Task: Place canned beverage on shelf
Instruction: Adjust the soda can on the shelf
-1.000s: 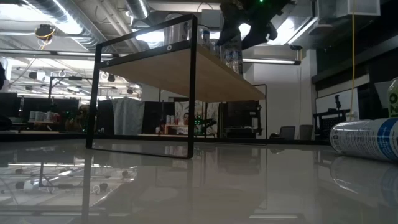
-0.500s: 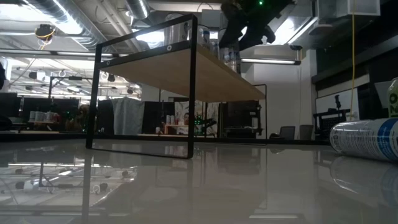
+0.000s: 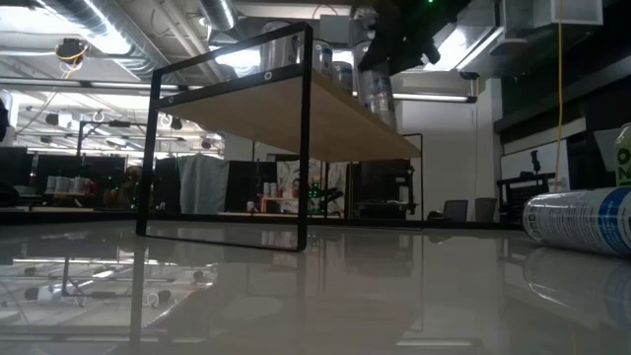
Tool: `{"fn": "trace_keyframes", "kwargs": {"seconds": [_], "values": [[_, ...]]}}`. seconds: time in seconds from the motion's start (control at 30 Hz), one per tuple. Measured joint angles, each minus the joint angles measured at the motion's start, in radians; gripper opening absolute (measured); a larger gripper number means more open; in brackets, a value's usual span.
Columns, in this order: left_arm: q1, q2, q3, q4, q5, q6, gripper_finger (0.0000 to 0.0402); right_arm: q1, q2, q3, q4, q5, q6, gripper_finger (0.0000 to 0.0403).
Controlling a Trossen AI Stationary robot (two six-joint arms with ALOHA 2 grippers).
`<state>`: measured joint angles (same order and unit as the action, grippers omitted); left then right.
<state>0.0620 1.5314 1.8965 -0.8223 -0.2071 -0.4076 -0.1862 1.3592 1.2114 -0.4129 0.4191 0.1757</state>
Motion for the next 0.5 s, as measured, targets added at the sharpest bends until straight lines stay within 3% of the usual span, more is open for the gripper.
{"fn": "trace_keyframes", "kwargs": {"seconds": [0.27,0.5], "values": [[0.000,0.000,0.000,0.000,-0.016,0.000,0.0299,-0.111,-0.007,0.002,-0.007,-0.242,-0.064,0.0248],[0.000,0.000,0.000,0.000,-0.016,0.000,0.0299,-0.122,-0.007,0.003,-0.011,-0.299,-0.138,0.0248]]}}
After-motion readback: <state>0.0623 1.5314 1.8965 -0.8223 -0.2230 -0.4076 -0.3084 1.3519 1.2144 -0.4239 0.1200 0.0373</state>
